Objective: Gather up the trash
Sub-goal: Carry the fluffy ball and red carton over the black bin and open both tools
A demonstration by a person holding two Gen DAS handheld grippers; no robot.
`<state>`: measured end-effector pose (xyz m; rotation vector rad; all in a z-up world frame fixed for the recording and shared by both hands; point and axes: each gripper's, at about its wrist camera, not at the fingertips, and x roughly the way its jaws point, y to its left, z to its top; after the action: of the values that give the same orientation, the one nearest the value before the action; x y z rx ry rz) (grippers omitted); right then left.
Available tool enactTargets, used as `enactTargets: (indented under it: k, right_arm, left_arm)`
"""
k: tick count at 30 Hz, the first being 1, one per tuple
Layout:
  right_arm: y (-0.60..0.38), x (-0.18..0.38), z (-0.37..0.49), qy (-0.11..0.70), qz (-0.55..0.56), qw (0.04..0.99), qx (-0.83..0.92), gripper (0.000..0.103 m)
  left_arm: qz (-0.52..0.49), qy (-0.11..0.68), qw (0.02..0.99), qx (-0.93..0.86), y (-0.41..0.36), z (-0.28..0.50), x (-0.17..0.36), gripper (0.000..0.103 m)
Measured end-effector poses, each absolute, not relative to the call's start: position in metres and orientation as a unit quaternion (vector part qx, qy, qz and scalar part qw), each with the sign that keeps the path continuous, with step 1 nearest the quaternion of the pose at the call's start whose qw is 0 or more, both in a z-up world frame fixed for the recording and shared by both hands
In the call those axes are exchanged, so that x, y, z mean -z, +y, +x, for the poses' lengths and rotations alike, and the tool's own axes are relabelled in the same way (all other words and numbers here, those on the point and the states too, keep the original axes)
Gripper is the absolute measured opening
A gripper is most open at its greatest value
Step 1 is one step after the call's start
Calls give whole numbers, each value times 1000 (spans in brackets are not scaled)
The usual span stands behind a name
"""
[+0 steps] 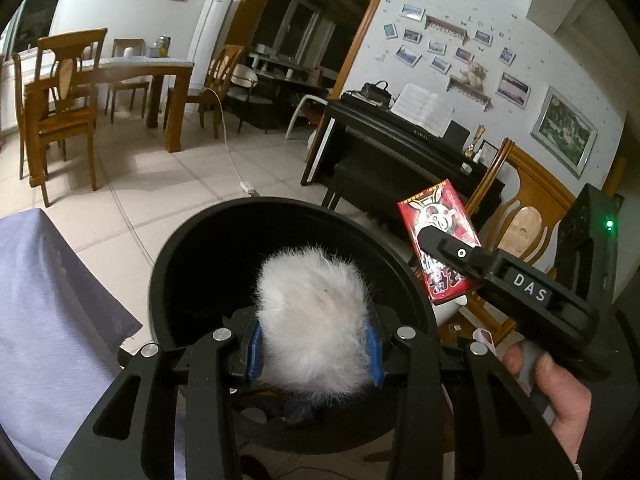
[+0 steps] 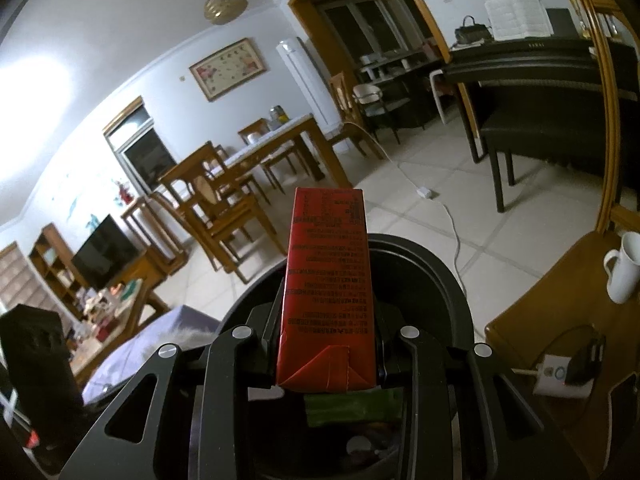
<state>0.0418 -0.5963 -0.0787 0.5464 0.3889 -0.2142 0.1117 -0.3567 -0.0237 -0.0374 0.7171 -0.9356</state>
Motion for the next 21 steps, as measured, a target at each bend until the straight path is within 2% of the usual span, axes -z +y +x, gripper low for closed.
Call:
enactTargets:
  k: [7, 10, 11, 12, 13, 14, 15, 21]
  right_arm:
    - [-593, 89, 41, 195, 278, 935, 105, 33]
    - [-584, 87, 41, 198, 283, 933, 104, 35]
    - [-584, 87, 41, 200, 285, 932, 103, 40]
    - [-585, 87, 41, 199, 288, 931, 106, 54]
    - [-585, 87, 40, 195, 289, 931, 110, 61]
    - [-583, 88, 38, 194, 289, 931, 111, 61]
    - [-582, 87, 39, 195, 289, 931, 111, 61]
    - [-576, 88, 42, 199, 286, 931, 106, 64]
  left_arm:
    - [-13, 348, 827, 442, -367, 114, 30, 39]
    - [-7, 349, 828, 438, -370, 113, 30, 42]
    - [-5, 351, 830, 434, -370, 114, 30, 48]
    - [-3, 352, 832, 429, -372, 114, 30, 57]
    - [-3, 348, 836, 424, -370, 113, 28, 62]
    - [-3, 342, 841, 419, -367, 112, 26, 72]
    - [-3, 338, 844, 416, -366, 112, 25, 76]
    - [-6, 331, 852, 407, -354, 111, 17, 80]
